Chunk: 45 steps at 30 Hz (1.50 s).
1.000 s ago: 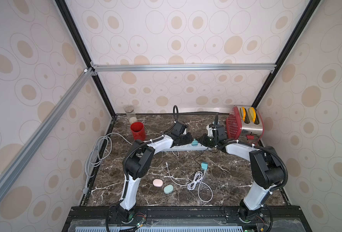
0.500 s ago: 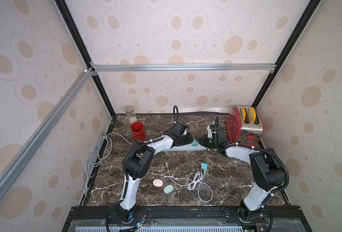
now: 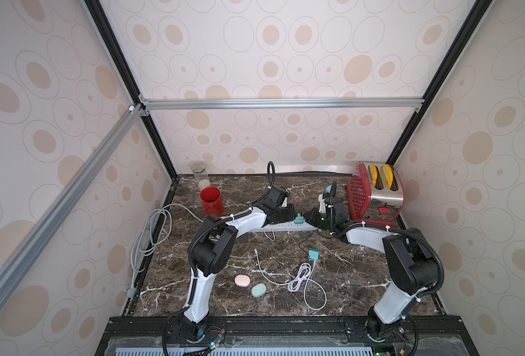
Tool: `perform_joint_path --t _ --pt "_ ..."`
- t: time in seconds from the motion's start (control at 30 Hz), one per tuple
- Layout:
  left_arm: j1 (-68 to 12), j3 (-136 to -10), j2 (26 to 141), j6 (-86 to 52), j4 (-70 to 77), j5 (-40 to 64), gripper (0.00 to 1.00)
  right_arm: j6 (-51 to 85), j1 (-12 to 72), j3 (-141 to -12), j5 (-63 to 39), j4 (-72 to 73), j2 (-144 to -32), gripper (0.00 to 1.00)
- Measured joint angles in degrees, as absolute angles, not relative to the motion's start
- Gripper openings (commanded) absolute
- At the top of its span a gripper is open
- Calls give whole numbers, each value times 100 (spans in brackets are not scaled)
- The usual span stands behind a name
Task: Charge the bluetooth headset
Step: Adjust the plug at the socket.
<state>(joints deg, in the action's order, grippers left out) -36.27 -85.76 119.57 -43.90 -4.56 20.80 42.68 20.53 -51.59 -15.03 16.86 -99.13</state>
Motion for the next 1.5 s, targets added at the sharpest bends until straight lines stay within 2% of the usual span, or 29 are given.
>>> perform_joint_path --t 0.33,0.6,0.7,0.87,0.93,1.07,1.2,1.4,1.5 --pt "-3699 -8576 11915 -4346 -543 1977 12 4263 2069 -5050 -1400 1772 -9885 3" --pt "-3736 -8825 11952 -4198 -906 1831 13 4141 2080 -5319 -1350 1398 -9920 15" --pt "-3743 -9006 11985 -4125 -1162 1828 21 4040 2095 -5356 -1302 1041 -9789 24" --pt "-3721 -9275 12005 -3972 -1372 1885 43 3793 2252 -5199 -1422 14 -9142 41" --pt "-3675 -9389 11996 -3892 -1411 1885 48 3673 2248 -5083 -1431 -270 -8720 44" --pt "-3607 -9413 11797 -3715 -1470 1831 51 3374 2163 -4829 -1433 -738 -7846 44" --pt "-3557 -8895 11142 -3496 -1328 1769 53 2919 2080 -4733 -1636 -1334 -7435 41" --pt "-3538 -7105 9640 -2947 -602 1734 54 2021 2078 -4416 -2005 -2075 -7164 40" --pt "-3538 -6438 9251 -2711 -554 1529 49 1549 2078 -4226 -2097 -2244 -6879 40"
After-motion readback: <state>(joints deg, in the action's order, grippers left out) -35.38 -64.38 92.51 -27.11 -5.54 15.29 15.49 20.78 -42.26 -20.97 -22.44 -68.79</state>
